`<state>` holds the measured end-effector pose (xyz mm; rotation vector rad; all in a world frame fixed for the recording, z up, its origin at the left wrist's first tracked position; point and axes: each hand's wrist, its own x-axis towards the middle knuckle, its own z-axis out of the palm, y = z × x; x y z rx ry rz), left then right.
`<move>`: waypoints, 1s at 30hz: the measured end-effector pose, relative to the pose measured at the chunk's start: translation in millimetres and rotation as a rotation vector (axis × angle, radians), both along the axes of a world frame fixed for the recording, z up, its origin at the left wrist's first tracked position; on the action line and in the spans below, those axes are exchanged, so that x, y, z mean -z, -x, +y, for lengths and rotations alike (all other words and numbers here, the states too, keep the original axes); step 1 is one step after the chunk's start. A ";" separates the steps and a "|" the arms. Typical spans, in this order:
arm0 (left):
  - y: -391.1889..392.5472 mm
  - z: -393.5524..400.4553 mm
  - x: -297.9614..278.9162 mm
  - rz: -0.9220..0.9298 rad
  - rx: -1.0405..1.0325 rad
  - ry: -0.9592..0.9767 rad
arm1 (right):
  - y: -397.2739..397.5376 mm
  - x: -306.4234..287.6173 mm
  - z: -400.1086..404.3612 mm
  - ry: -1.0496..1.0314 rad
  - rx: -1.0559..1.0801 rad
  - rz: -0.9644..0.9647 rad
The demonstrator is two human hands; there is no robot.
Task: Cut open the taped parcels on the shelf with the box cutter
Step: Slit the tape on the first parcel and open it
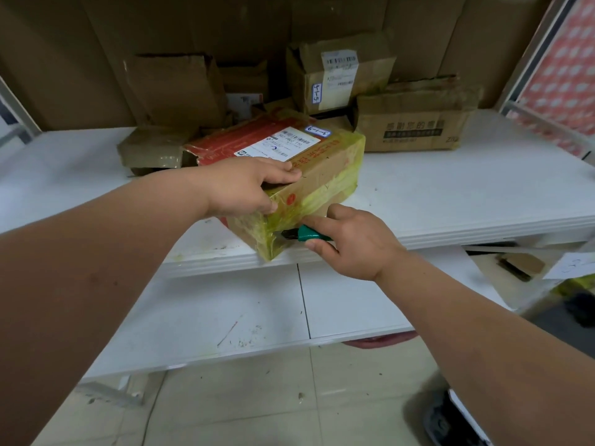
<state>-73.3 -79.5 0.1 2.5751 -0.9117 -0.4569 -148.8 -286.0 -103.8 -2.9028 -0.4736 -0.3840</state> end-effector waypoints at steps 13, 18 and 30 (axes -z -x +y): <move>0.4 -19.4 -7.4 0.044 -0.203 0.012 | -39.6 -4.5 -41.5 0.032 -0.087 -0.097; 5.1 -42.4 -10.7 -0.087 -0.276 -0.162 | -49.9 2.5 -50.9 0.013 -0.124 -0.104; 13.9 -71.3 -7.1 -0.155 -0.516 -0.313 | -77.2 1.3 -92.9 0.015 -0.112 -0.107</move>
